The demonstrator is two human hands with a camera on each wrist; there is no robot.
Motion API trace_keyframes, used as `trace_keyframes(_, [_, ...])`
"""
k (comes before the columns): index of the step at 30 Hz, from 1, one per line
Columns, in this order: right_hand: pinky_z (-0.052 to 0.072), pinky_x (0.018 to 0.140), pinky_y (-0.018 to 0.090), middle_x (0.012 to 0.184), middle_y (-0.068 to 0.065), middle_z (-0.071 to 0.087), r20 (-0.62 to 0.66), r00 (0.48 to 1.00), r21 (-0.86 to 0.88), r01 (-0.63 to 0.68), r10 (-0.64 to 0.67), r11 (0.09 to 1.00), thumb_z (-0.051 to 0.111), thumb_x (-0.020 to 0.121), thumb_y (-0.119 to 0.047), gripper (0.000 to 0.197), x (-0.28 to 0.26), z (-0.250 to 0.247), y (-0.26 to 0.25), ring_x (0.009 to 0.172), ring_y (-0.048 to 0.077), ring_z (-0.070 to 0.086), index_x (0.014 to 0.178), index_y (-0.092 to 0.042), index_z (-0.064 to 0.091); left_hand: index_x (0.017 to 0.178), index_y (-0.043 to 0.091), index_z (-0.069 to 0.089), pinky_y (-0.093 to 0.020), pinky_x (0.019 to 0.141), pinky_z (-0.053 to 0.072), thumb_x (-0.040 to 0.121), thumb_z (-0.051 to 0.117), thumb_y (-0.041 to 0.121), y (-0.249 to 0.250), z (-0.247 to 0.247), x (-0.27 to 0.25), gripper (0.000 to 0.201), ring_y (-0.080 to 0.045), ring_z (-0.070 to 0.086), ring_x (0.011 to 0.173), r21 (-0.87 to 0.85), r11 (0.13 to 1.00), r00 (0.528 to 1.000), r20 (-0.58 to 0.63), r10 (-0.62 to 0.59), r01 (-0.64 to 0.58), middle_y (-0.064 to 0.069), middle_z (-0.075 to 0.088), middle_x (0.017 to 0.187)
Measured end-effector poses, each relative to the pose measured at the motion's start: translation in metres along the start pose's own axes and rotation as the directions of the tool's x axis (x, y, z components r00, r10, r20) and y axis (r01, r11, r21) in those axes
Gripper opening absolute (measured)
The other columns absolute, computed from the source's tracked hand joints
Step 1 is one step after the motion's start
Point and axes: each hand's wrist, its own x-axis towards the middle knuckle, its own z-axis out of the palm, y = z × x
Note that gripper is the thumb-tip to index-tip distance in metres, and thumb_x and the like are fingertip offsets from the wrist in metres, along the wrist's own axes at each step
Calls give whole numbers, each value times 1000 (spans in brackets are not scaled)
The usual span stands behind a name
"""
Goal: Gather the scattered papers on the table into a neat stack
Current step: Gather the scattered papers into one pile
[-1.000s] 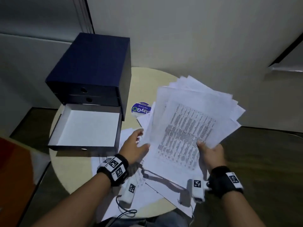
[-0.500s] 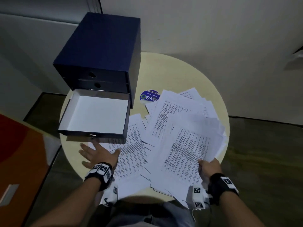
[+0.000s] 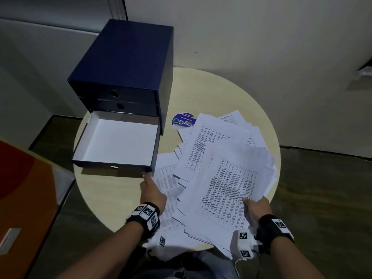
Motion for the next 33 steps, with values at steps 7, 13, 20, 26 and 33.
trace_keyframes(7, [49,58,32,77,17,63,-31,999,-61,33,-35,998,67,92,-7,19,2,-14,-2,65,27,58,108,-1,60,148,46,14,-35,88,51,79,37,-7,43,6,-36,90,-26,59,105,188,854,870,198,452,-486,-8,57,125])
trace_keyframes(13, [51,62,33,79,16,64,-3,998,-57,55,-55,997,65,93,-7,14,-2,-15,0,68,27,60,105,-3,60,150,43,-8,-33,52,43,89,54,3,120,-61,-69,96,-20,50,56,226,717,721,-80,688,-659,-3,55,70])
trace_keyframes(20, [47,58,32,67,11,57,220,975,42,8,-17,999,63,90,-3,18,-13,-8,-5,57,23,54,108,-3,61,110,14,68,-14,65,48,92,65,17,169,-123,-69,19,-8,66,79,-113,600,595,-365,716,-792,10,69,88])
trace_keyframes(26, [44,106,45,139,3,59,358,928,-32,123,-103,992,61,91,-14,59,-22,-12,-19,126,26,56,146,-13,41,110,18,65,-21,71,48,92,65,28,136,-55,-24,21,-9,67,90,-190,819,841,-113,530,-542,6,69,99])
trace_keyframes(33, [36,115,48,144,1,57,449,892,207,-53,-47,977,84,60,-67,140,-15,1,-18,122,13,62,159,-22,-6,137,12,31,-35,83,46,98,48,19,72,22,20,43,-34,58,107,290,915,905,396,153,-282,-21,53,130])
